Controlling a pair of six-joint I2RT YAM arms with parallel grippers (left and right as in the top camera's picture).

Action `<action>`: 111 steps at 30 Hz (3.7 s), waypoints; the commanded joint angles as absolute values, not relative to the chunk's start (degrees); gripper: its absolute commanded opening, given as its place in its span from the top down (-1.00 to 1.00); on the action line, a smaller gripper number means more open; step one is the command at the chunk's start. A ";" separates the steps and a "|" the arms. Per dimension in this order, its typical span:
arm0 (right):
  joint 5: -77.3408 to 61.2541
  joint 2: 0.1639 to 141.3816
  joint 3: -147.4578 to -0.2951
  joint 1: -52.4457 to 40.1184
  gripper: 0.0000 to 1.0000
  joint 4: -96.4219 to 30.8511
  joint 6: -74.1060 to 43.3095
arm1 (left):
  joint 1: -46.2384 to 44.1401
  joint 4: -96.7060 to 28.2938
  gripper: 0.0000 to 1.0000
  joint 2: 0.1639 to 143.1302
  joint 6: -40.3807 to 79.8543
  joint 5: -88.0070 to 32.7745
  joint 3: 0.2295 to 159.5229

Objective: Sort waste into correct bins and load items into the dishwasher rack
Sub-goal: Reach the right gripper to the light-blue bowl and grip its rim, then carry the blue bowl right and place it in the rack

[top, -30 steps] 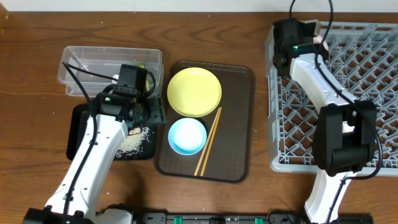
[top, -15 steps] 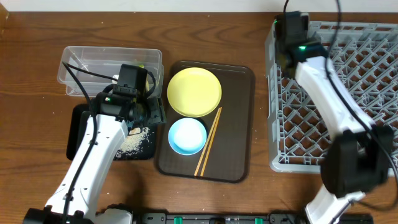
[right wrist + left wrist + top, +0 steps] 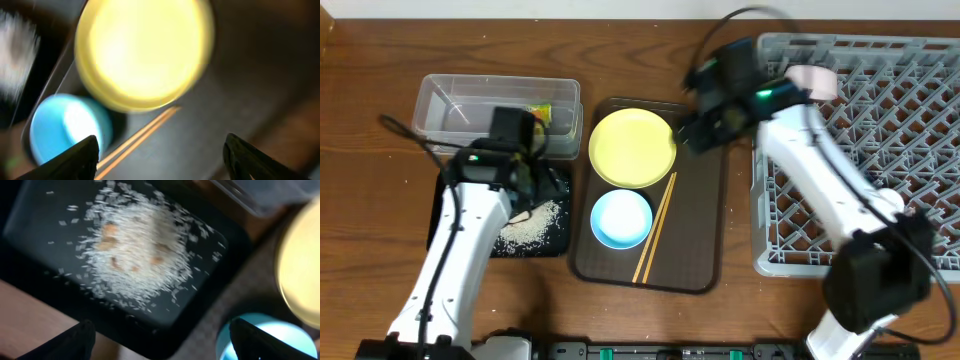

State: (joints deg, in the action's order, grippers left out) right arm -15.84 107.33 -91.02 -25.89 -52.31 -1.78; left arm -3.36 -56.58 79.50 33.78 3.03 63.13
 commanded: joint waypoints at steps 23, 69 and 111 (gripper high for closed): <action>-16.12 120.33 -90.91 -38.44 0.80 -57.45 -0.82 | 0.69 -59.55 -0.79 79.85 36.10 3.46 63.83; 54.92 99.88 -94.04 -0.08 0.98 -39.35 5.37 | 0.69 -59.07 -0.80 79.85 36.07 3.49 63.83; 55.33 116.16 -93.95 -0.47 0.98 -44.21 -5.82 | 0.69 -59.09 -0.80 79.85 35.88 3.49 63.83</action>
